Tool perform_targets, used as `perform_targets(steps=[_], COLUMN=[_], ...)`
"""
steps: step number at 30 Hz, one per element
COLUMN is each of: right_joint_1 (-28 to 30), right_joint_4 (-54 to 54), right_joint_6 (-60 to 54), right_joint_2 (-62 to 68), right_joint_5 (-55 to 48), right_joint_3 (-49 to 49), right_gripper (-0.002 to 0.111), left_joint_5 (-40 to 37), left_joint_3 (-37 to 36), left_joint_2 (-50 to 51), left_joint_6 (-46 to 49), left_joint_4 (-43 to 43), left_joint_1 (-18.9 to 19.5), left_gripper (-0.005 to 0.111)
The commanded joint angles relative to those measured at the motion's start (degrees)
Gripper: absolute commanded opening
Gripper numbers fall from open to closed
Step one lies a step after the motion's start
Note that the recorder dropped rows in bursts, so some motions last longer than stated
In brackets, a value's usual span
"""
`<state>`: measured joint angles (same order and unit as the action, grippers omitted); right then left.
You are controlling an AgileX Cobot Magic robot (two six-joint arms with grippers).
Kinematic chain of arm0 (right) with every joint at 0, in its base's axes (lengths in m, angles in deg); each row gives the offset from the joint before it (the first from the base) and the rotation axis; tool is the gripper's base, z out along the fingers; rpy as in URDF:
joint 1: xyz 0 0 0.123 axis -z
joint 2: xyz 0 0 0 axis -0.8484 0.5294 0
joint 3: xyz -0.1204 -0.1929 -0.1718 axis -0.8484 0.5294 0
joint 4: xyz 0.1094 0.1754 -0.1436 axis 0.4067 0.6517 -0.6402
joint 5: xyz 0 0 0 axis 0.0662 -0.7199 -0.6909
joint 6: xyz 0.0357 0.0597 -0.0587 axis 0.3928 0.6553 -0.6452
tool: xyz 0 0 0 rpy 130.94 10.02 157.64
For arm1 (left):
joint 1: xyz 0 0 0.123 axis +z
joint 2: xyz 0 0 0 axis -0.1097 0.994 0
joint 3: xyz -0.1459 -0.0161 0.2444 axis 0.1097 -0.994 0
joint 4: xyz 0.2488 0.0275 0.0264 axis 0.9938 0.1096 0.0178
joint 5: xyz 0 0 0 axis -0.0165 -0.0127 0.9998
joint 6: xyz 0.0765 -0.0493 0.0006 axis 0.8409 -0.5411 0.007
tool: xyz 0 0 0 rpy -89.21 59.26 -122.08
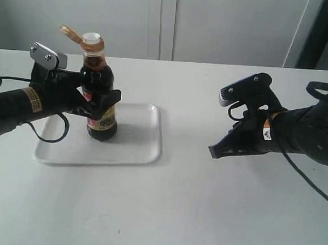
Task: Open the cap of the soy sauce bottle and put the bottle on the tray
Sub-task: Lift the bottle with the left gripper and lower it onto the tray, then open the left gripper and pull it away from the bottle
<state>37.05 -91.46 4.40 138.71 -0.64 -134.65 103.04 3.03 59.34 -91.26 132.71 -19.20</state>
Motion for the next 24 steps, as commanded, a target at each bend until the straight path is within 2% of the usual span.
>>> perform_targets(steps=[1, 8, 14, 21, 24], right_joint_1=[0.5, 0.5, 0.5, 0.5, 0.5], right_joint_4=[-0.2, -0.2, -0.2, -0.2, -0.2], right_joint_6=[0.2, 0.2, 0.2, 1.2, 1.3], right_joint_2=[0.0, 0.0, 0.0, 0.0, 0.0], right_joint_5=[0.3, 0.3, 0.5, 0.7, 0.2], right_joint_3=[0.2, 0.2, 0.2, 0.2, 0.2], right_gripper=[0.000, 0.000, 0.000, 0.000, 0.000], left_joint_5=[0.7, -0.2, -9.8, -15.7, -19.8], left_joint_3=[-1.1, -4.5, -5.2, -5.2, -5.2], left_joint_2=[-1.6, -6.9, -13.3, -22.3, -25.2], left_joint_6=[-0.8, -0.8, -6.9, -22.9, -34.5], left_joint_4=[1.1, 1.5, 6.7, 19.6, 29.9], left_joint_1=[0.1, 0.1, 0.1, 0.1, 0.1], left_gripper=[0.105, 0.105, 0.105, 0.105, 0.105])
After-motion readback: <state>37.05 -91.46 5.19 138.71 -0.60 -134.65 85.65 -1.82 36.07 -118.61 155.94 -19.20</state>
